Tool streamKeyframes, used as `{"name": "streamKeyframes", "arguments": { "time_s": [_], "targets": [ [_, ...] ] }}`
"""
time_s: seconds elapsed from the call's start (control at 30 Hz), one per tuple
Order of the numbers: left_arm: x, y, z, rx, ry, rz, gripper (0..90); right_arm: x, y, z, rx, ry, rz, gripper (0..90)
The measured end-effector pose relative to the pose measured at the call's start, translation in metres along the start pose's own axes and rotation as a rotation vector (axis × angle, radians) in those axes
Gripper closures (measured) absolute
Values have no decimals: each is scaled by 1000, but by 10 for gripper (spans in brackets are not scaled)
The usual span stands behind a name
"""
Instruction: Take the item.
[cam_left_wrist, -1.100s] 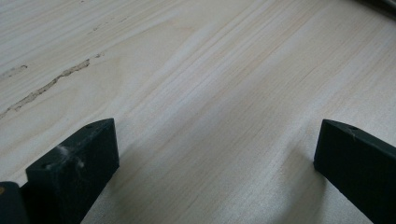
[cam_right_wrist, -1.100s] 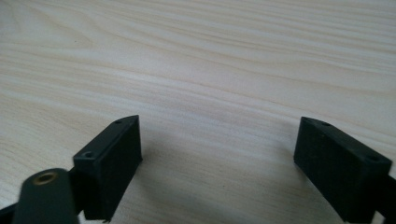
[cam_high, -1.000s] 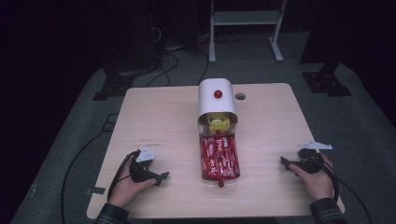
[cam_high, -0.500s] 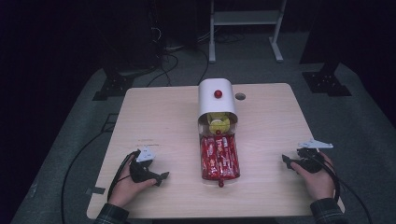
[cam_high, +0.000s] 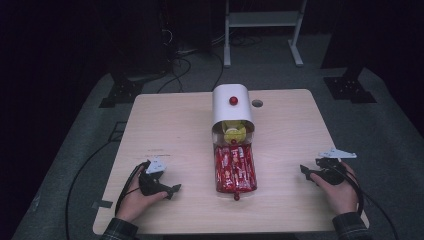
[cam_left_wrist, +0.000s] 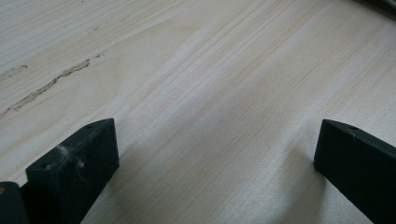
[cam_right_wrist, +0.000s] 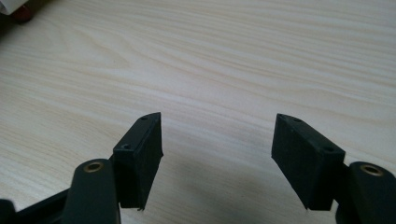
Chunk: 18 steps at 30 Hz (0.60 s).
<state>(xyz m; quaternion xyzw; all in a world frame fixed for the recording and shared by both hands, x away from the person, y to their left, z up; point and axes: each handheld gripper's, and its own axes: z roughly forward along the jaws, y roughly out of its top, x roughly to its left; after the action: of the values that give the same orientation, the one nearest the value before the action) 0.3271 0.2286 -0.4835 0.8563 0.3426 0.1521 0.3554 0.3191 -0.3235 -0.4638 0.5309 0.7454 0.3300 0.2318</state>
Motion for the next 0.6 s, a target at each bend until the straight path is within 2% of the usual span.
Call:
{"name": "streamKeyframes", "arguments": {
  "time_s": [0.43,0.6],
  "targets": [
    [0,0,0,0,0,0,0,9,7,-5,-25,33,-28,317],
    [0,0,0,0,0,0,0,12,11,-7,-33,54,-25,317]
  ]
}}
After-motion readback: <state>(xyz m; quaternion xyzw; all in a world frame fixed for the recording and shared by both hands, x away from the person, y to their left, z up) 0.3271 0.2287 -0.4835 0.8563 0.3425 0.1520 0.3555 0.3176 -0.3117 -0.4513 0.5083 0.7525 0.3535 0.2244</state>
